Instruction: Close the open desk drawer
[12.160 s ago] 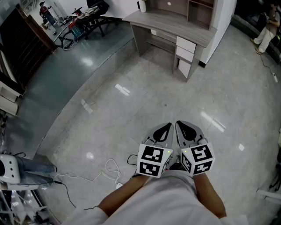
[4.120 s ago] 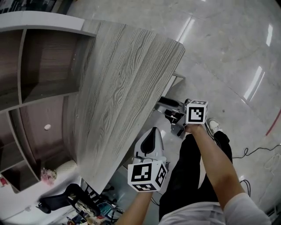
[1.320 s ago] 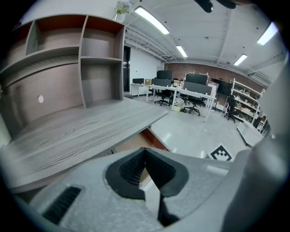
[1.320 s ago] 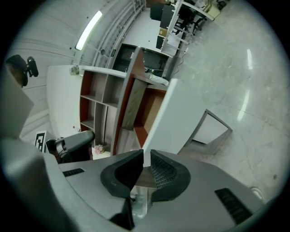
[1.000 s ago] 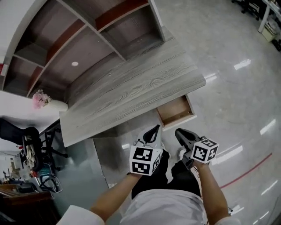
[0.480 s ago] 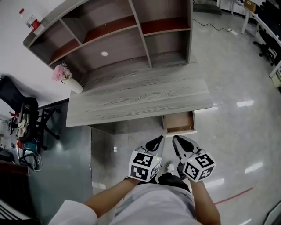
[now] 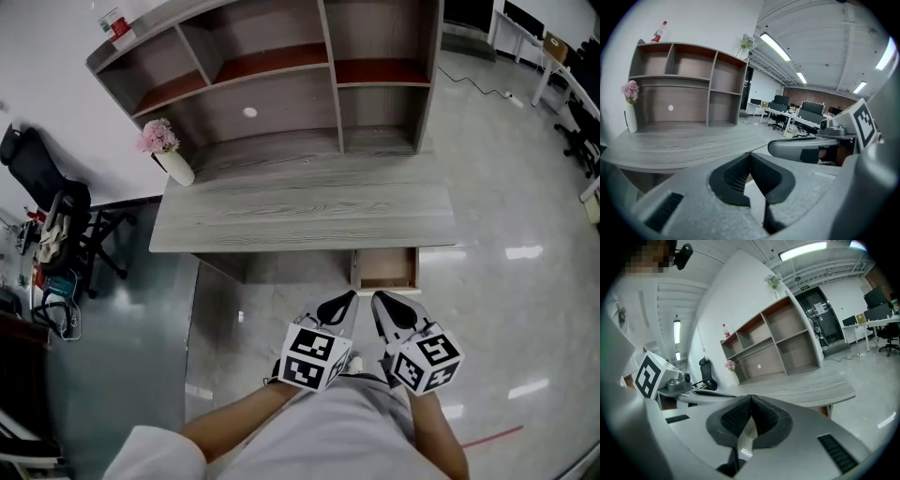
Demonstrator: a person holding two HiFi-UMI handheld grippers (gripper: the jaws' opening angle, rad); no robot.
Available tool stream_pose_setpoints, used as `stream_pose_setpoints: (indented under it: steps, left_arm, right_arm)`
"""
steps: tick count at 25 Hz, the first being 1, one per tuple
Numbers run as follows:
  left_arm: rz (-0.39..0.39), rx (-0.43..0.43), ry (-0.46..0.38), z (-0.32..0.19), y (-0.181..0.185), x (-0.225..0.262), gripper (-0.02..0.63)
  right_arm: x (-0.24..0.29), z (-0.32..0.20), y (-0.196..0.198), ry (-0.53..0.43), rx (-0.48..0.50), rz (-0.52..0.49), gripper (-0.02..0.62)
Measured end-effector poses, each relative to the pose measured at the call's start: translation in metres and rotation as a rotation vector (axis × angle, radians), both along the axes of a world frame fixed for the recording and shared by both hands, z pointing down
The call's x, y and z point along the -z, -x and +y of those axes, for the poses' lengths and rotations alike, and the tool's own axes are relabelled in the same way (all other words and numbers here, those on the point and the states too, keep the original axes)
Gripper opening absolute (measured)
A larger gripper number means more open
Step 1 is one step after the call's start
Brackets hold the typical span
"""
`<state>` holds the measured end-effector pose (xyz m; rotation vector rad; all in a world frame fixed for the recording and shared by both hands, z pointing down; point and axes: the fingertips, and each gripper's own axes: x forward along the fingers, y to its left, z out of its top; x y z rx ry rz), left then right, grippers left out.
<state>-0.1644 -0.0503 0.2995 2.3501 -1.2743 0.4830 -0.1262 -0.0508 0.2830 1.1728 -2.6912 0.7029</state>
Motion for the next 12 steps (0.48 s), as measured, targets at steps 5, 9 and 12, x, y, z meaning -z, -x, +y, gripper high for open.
stream_pose_setpoints:
  steps: [5, 9, 12]
  left_arm:
    - [0.009, -0.003, 0.0, 0.0036, -0.0013, 0.0023, 0.002]
    - [0.021, -0.012, 0.016, 0.0029, -0.0031, 0.0026, 0.002]
    - [0.036, -0.012, 0.033, 0.0025, -0.0057, 0.002, 0.002]
  right_arm:
    - [0.0031, 0.0005, 0.0023, -0.016, 0.001, 0.013, 0.002]
    - [0.0009, 0.0032, 0.0045, -0.005, -0.002, 0.007, 0.002]
    - [0.001, 0.0047, 0.0058, -0.003, -0.003, 0.001, 0.002]
